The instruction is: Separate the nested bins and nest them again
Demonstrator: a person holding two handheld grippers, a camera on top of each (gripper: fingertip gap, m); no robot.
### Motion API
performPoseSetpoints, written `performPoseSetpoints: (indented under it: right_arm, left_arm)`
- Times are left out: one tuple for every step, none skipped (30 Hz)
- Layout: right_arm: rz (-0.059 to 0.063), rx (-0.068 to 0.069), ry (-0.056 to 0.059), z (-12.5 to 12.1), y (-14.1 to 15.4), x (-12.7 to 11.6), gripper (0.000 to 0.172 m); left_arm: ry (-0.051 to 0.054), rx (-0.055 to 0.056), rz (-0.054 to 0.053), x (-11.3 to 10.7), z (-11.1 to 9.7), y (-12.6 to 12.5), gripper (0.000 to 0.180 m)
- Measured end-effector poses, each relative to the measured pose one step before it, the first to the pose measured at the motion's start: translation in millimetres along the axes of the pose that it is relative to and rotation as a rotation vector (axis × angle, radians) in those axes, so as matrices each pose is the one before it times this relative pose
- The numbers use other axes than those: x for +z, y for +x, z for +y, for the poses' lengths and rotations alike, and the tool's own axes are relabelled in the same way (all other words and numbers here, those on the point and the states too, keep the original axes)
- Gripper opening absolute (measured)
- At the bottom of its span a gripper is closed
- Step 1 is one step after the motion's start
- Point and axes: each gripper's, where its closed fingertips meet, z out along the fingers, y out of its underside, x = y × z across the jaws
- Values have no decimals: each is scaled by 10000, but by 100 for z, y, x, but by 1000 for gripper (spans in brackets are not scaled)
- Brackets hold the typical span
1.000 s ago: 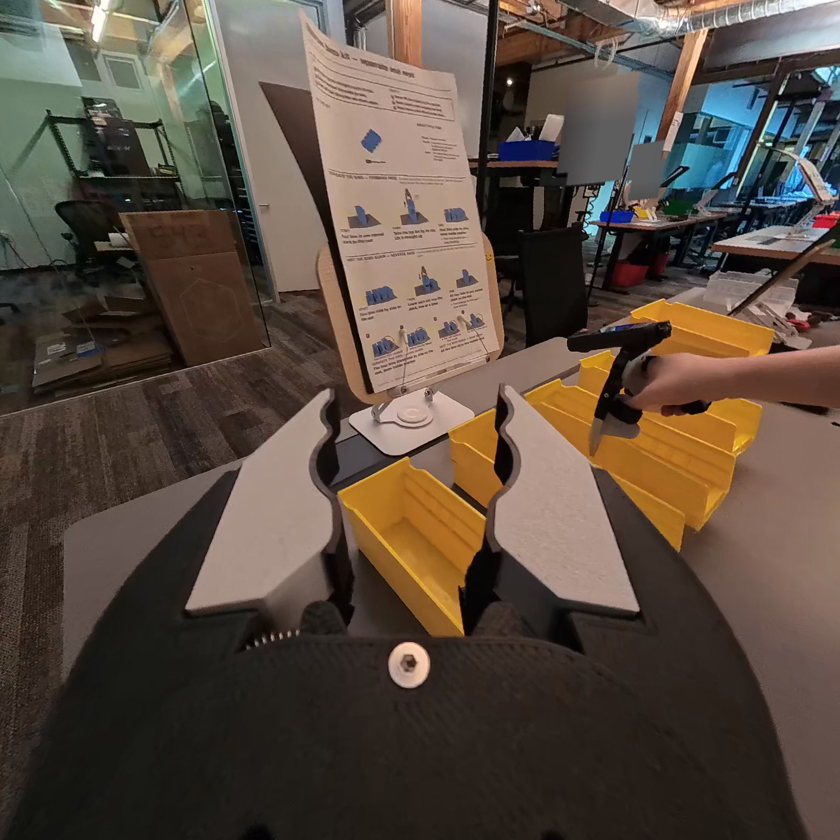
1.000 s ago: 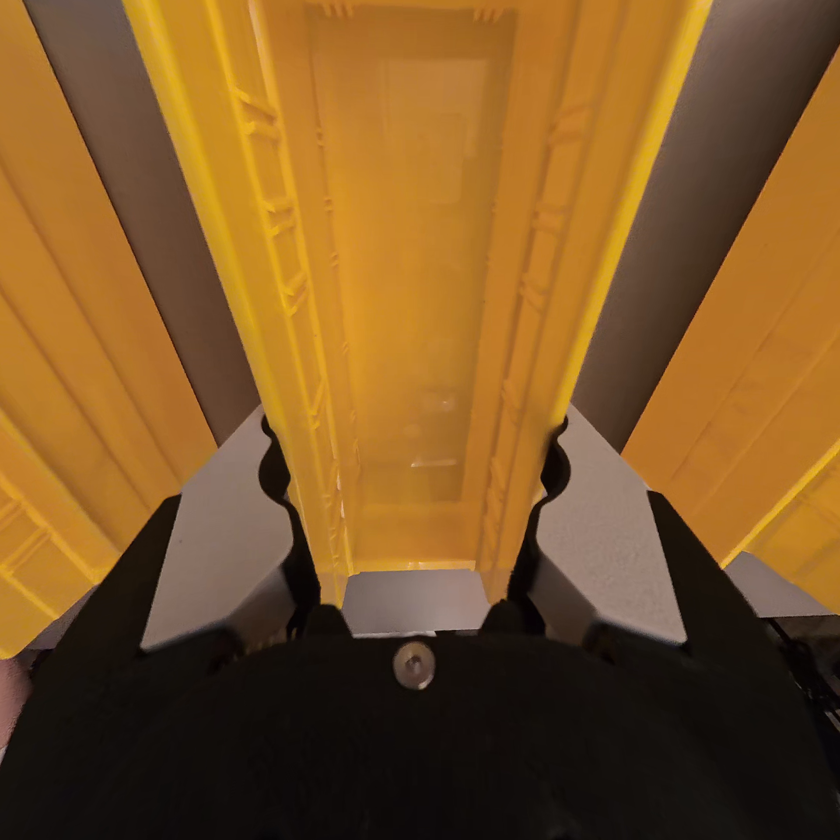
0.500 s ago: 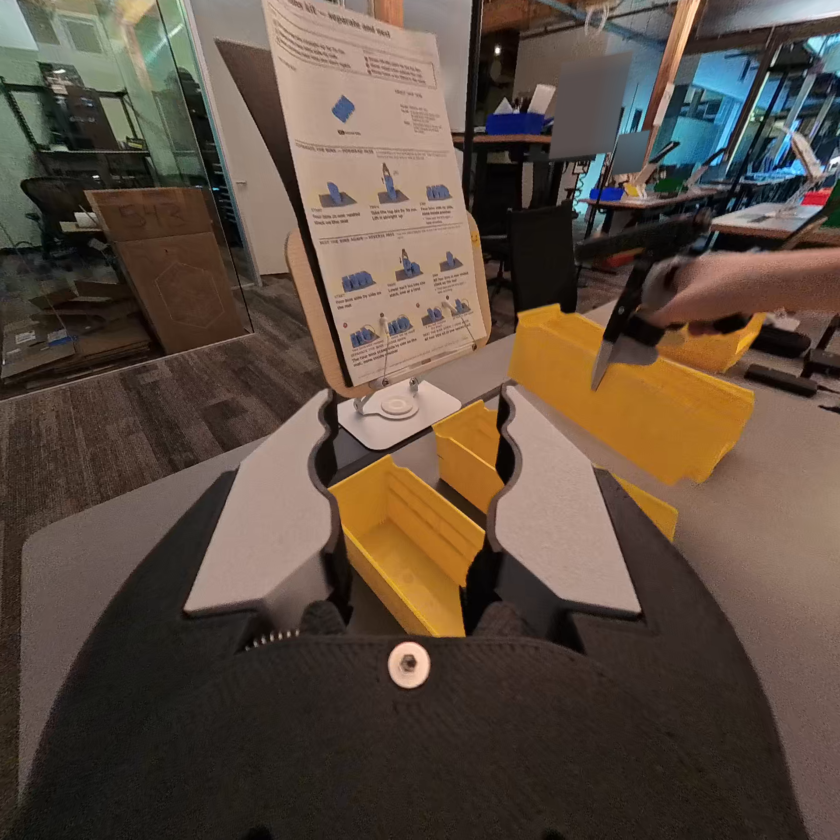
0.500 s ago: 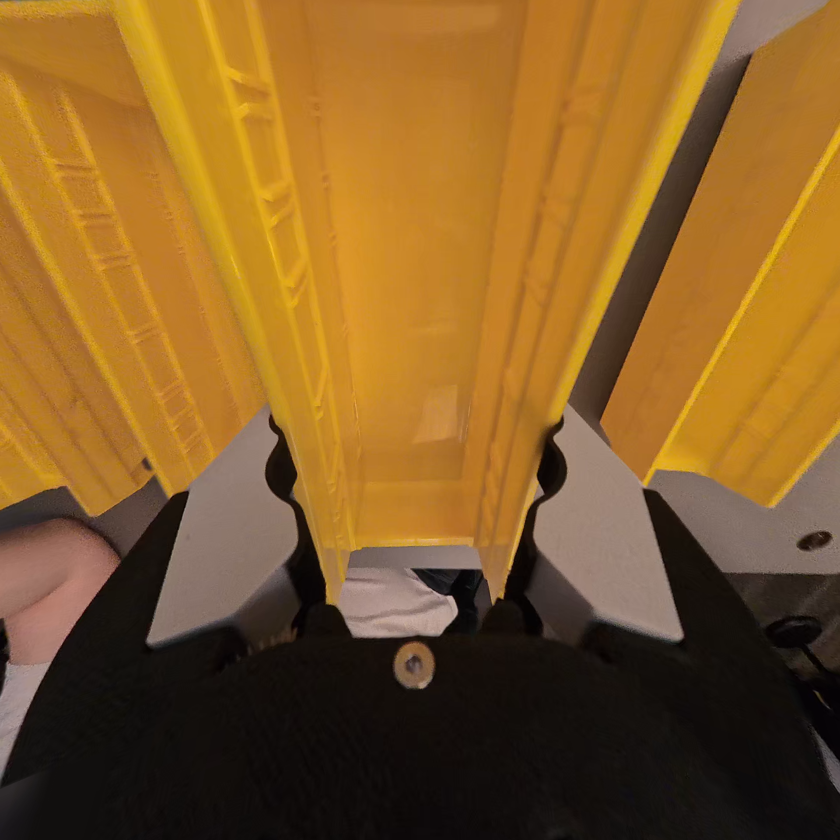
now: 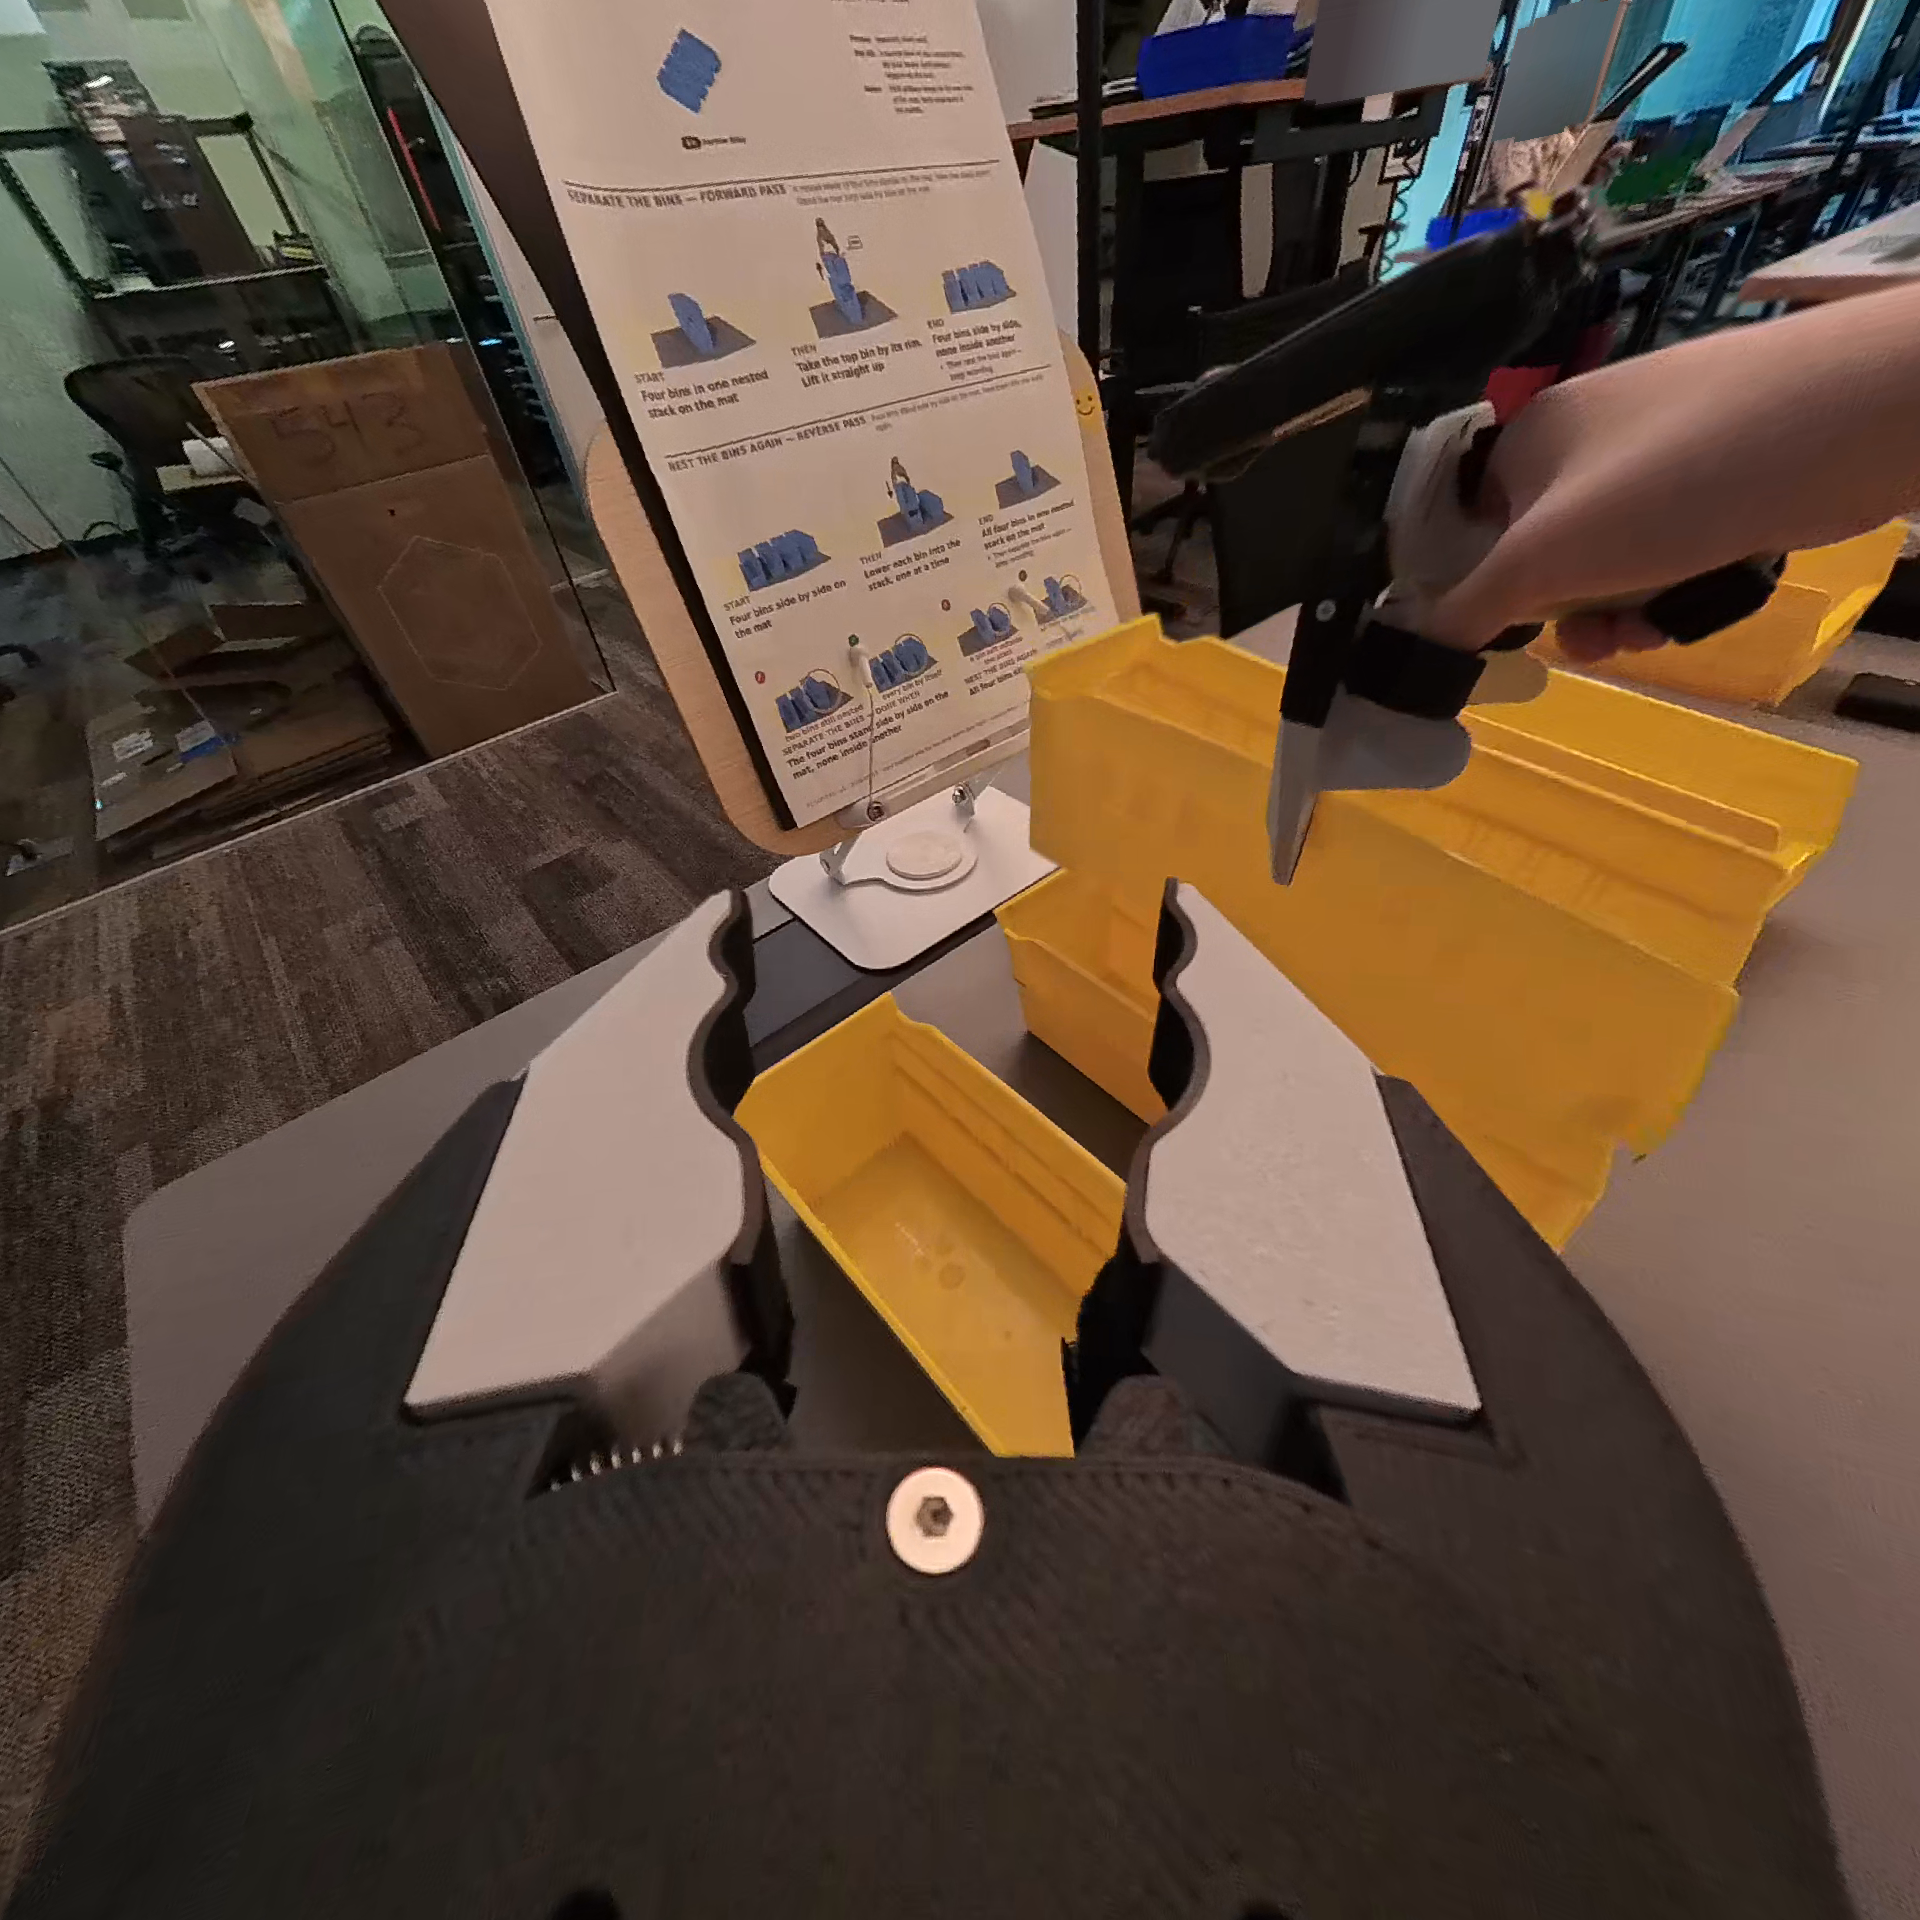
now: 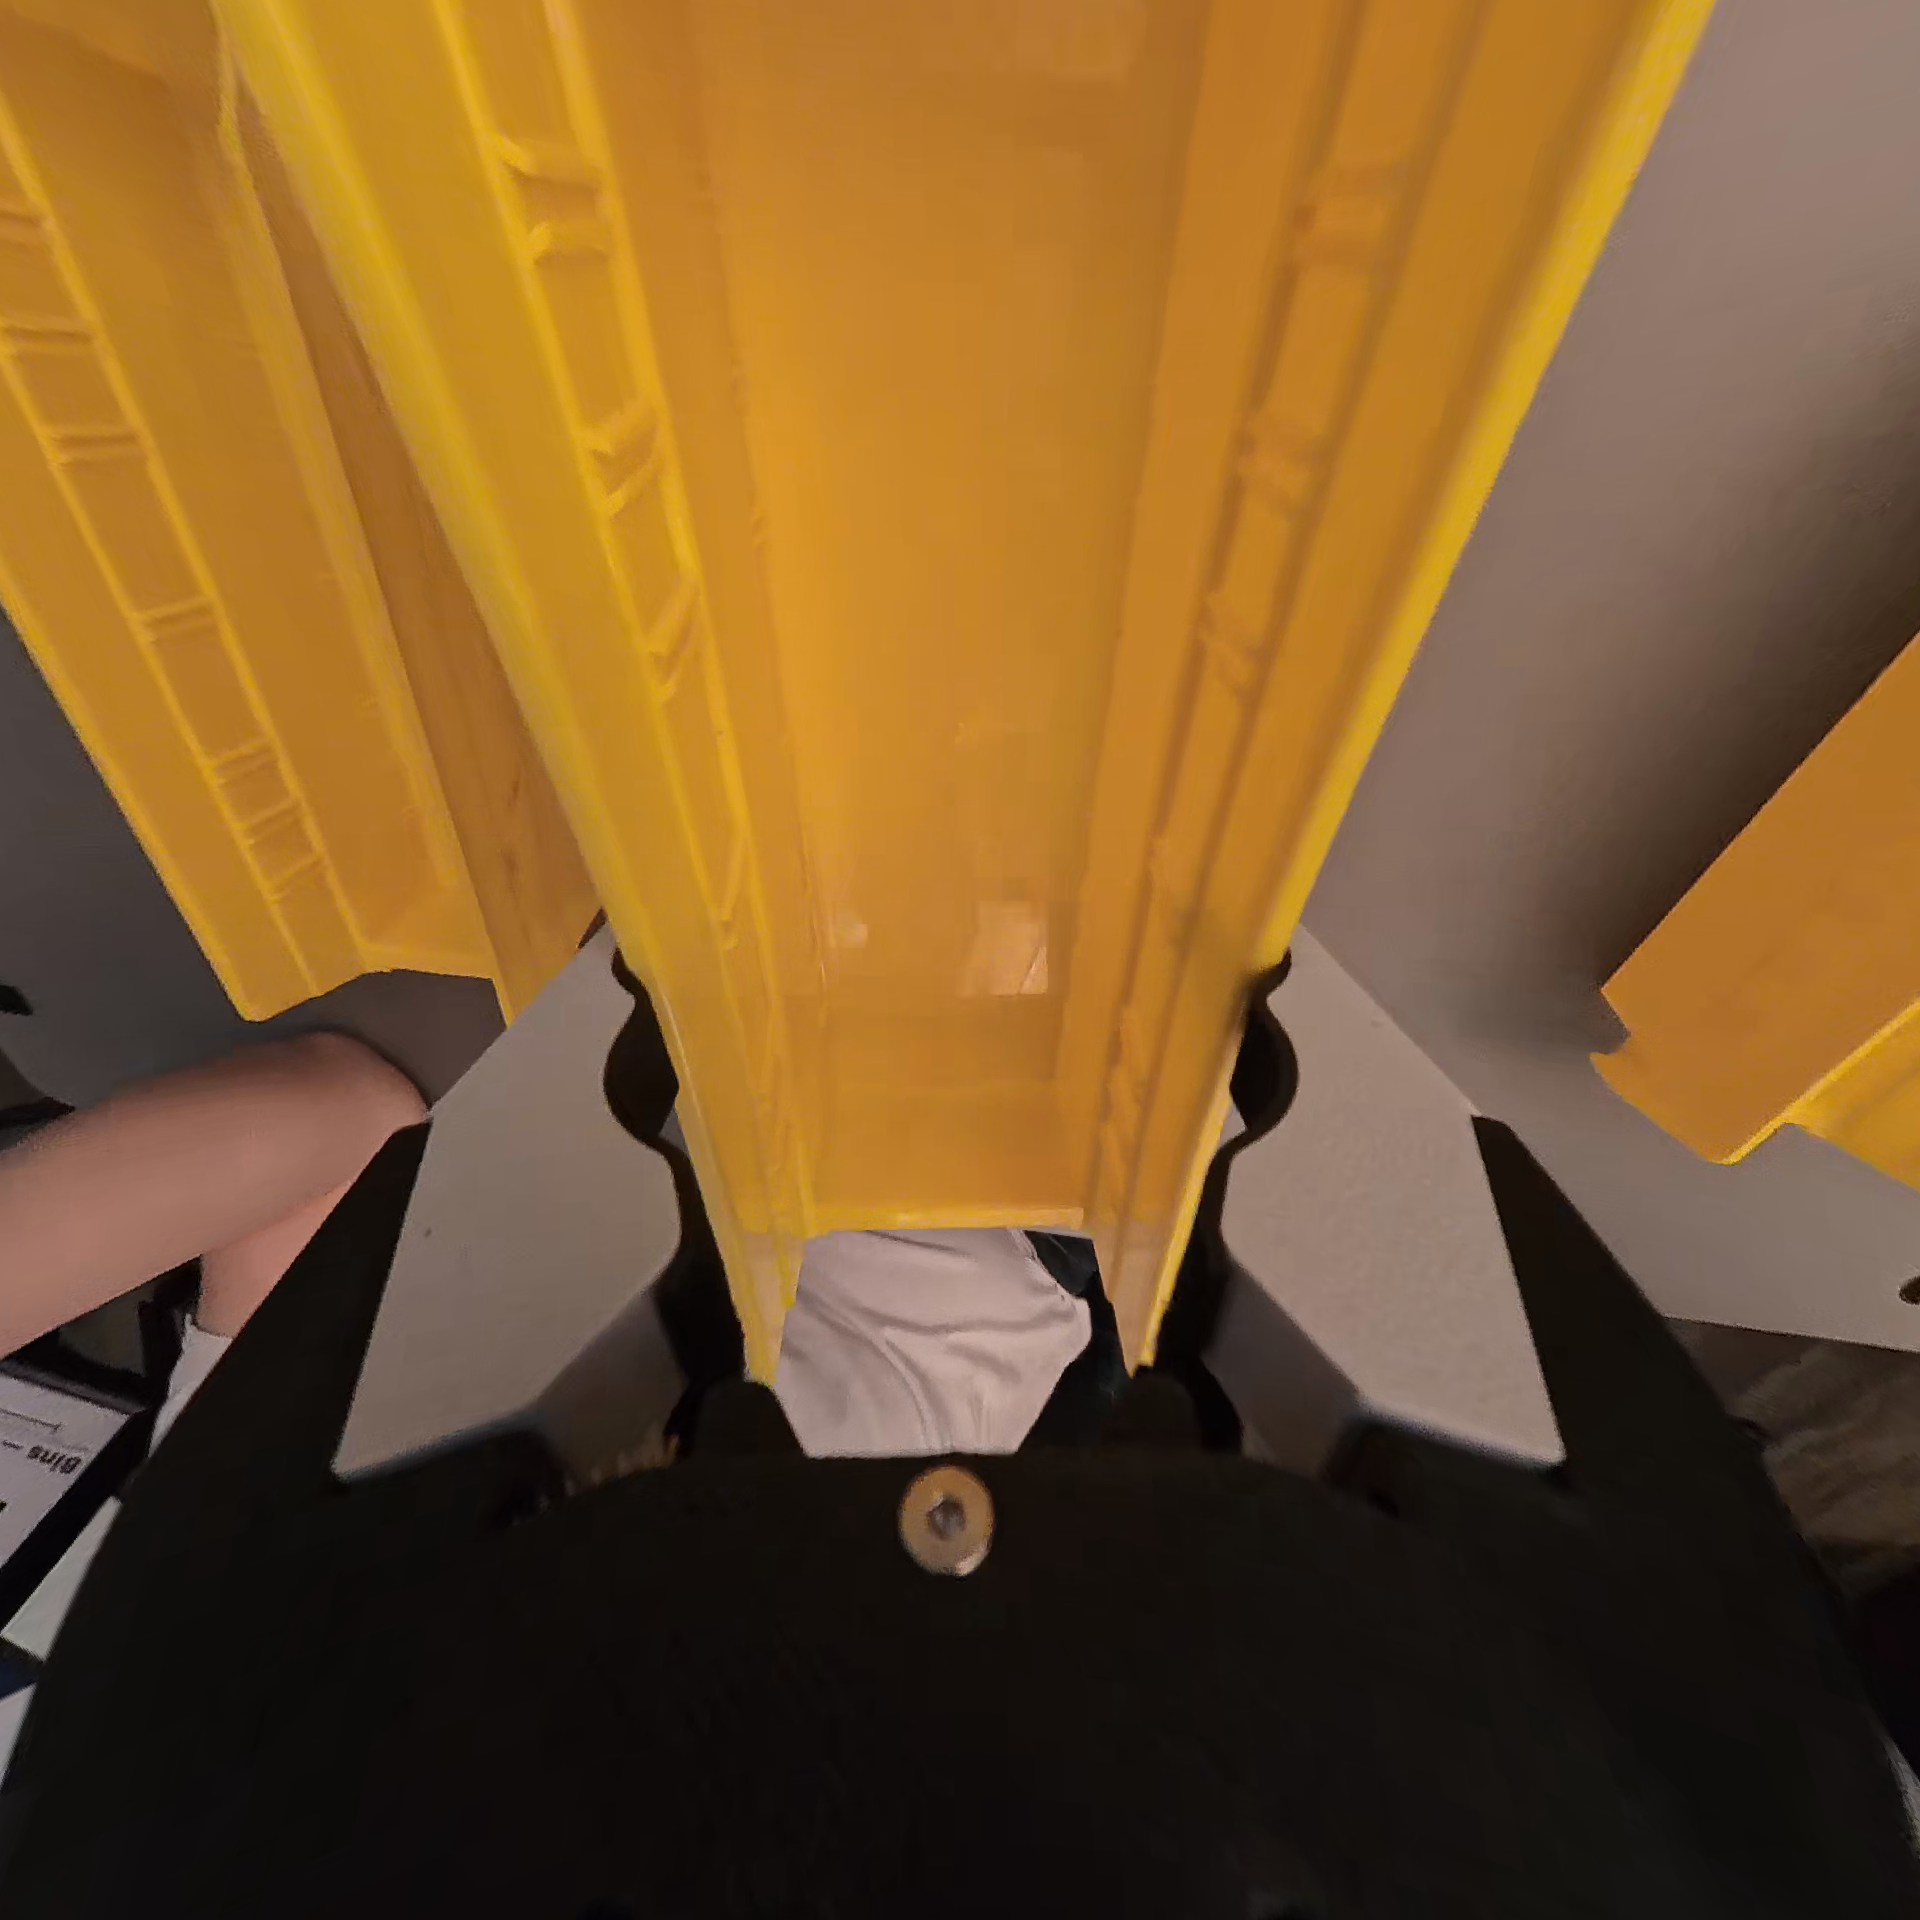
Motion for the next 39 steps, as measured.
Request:
performPoseSetpoints:
  right_arm:
    - [42, -28, -199, 174, -160, 426, 111]
    - [-1, -24, -120, 81, -185, 369, 112]
    - [-33, 3, -51, -9, -187, 302, 112]
    - [18, 6, 15, -129, -103, 164, 111]
    - [12, -10, -13, -109, -88, 31, 111]
    - [-72, 12, 32, -146, -198, -18, 111]
    - [-139, 54, -10, -61, -276, 20, 111]
    - [-108, 80, -33, -20, -261, 17, 111]
    - [-88, 35, -66, 31, -255, 51, 111]
    - [-33, 29, -115, 103, -196, 81, 111]
    - [26, 28, -98, 94, -107, 144, 111]
    - [63, 21, -57, 13, -49, 181, 111]
    - [64, 40, -45, -15, -42, 194, 111]
    - [71, 24, -45, -27, -41, 204, 112]
    - [72, 27, 2, -96, -10, 171, 112]
    - [31, 34, 27, -118, -45, 177, 111]
    - [21, 30, -7, -66, -61, 204, 111]
    - [-3, 74, -66, 26, -51, 238, 112]
    - [-12, 89, -11, -29, -6, 253, 113]
    - [0, 98, -22, 11, 28, 277, 114]
    - [33, 90, -176, 252, 34, 337, 114]
    - [68, 37, -270, 379, 58, 385, 114]
    - [48, -14, -195, 287, -33, 361, 115]
    - [39, -14, -27, -8, -58, 236, 115]
    - [29, -7, 48, -144, -39, 126, 115]
    - [12, -8, 1, -96, -44, 78, 115]
    - [15, -27, 27, -129, -28, 77, 115]
    - [-1, -11, 32, -107, -30, 84, 115]
    - [-15, 11, 26, -110, -16, 84, 115]
    - [-2, -7, 26, -94, 6, 109, 115]
    - [-10, 5, -9, -53, 10, 123, 115]
    - [-17, 10, 6, -68, 28, 152, 116]
    - [-7, 3, -13, -49, 30, 179, 116]
    - [10, -4, -23, -54, 23, 222, 116]
    - [19, -5, 9, -89, 6, 249, 117]
    - [23, 1, -41, -32, 12, 282, 117]
    - [31, -4, 0, -121, 11, 264, 118]
    - [12, 9, 14, -146, 4, 241, 118]
    - [17, 79, 8, -129, 41, 234, 120]
  left_arm:
    - [1, -56, 77, -43, 28, 27, 77]
    - [13, -64, 125, -45, 3, 92, 77]
    - [40, -71, 156, -46, -54, 153, 77]
    - [70, -72, 154, -64, -101, 160, 77]
    - [74, -63, 125, -56, -121, 135, 77]
    - [51, -51, 73, -41, -75, 55, 77]
    - [16, -29, 11, -21, -25, -20, 76]
    - [-16, 1, -27, 17, 30, -68, 76]
    - [-32, 15, -30, 23, 58, -53, 76]
    - [-40, 8, -10, 47, 74, -21, 76]
    - [-36, -2, 13, 42, 69, 25, 76]
    - [-24, -1, 18, 48, 31, 45, 77]
    - [-8, 6, 6, 40, 11, 45, 76]
    - [0, 12, -3, 21, -16, 35, 76]
    - [-1, 20, 6, 7, -14, 56, 76]
    - [-10, 22, 18, 16, 7, 72, 76]
    - [-13, 14, 18, 8, 23, 58, 76]
    - [-18, -3, 10, 15, 20, 28, 76]
    - [-8, -3, 12, 3, 19, 26, 77]
    - [0, 0, 18, 7, -1, 32, 77]
    - [-4, -6, 14, -10, 7, 18, 76]
    - [-12, -12, 11, -8, 29, -3, 77]
    - [-13, -8, 13, -1, 28, 3, 77]
    - [-2, 1, 14, -16, 6, 5, 77]
    - [11, -2, 7, -36, -17, -1, 77]
    - [17, -13, 0, -35, -34, -17, 77]
    - [16, -10, 5, -53, -21, 10, 77]
    - [23, 1, 15, -57, -39, 25, 76]
    - [23, -1, 14, -57, -40, 24, 76]
    - [26, -8, 1, -50, -55, 3, 76]
    - [22, -4, 4, -35, -32, 5, 76]
    - [-1, -4, 10, -16, 5, 4, 76]
    - [-12, -2, 4, -9, 17, -7, 77]
    - [-12, 1, 0, 7, 24, 0, 77]
    - [-4, -6, -2, 12, 14, -14, 76]
    - [2, -10, 5, 15, -5, -1, 77]
    - [-9, -3, 20, 24, 17, 43, 77]
    - [-16, 10, 21, 21, 26, 62, 77]
    - [-15, 12, 10, 28, 24, 38, 77]
